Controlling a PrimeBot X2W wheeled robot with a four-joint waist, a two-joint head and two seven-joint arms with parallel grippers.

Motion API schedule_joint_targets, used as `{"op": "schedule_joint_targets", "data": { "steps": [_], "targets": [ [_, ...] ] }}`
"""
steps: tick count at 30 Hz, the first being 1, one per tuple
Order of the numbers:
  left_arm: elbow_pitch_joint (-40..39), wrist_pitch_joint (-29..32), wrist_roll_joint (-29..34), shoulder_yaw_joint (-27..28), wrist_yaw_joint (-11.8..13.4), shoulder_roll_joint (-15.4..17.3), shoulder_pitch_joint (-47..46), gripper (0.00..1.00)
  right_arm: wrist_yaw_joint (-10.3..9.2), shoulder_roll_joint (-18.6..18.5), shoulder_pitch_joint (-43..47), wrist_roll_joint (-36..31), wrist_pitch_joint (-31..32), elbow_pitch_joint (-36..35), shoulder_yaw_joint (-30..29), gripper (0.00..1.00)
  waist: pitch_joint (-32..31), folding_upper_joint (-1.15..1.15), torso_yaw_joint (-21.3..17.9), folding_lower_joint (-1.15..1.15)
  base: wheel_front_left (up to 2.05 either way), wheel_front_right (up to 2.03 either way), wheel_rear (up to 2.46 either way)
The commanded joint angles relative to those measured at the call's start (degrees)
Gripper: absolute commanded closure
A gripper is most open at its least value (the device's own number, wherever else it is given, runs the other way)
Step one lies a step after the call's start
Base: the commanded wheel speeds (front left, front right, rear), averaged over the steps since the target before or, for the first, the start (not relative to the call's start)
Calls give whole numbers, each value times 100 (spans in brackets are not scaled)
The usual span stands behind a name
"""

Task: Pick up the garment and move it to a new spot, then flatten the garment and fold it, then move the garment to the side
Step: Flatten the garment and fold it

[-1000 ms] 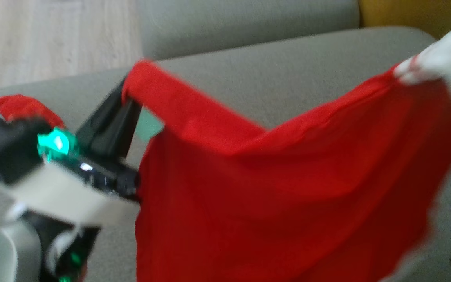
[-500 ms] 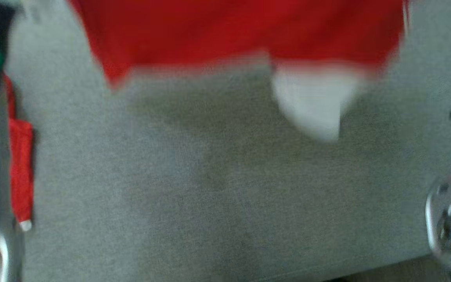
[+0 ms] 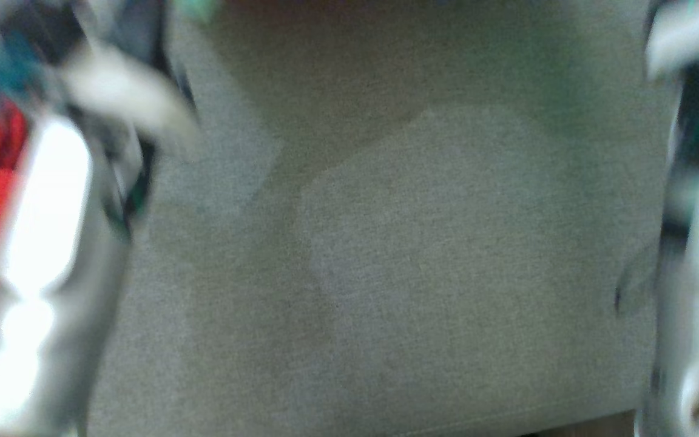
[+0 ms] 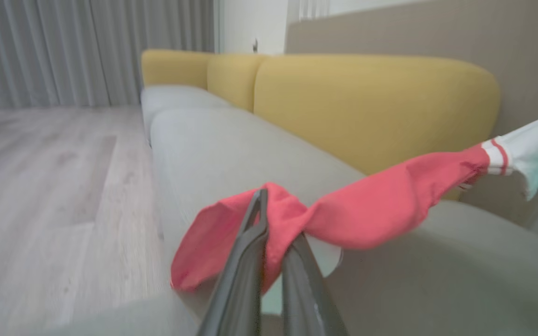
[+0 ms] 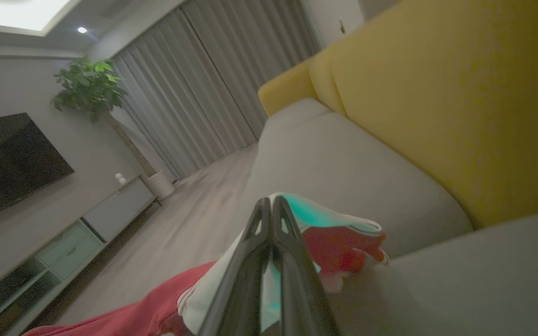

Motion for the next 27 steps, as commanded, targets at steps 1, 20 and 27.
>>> {"op": "schedule_joint_targets", "data": {
  "steps": [1,20,27],
  "targets": [
    [-326,-120,-75,51,-31,365,447,100,-4,33,632,-80,74,-419,24,100,-159,0,13,0,0,0,0],
    [-2782,361,-550,-547,783,1025,5635,100,-4,33,6193,-379,1761,-3402,-564,100,-594,0,73,0,0,0,0],
    [-3091,1471,-879,-509,460,1311,4512,100,-4,-30,4868,-654,2934,-3584,-182,100,-346,0,183,0,0,0,0]
  ]
}}
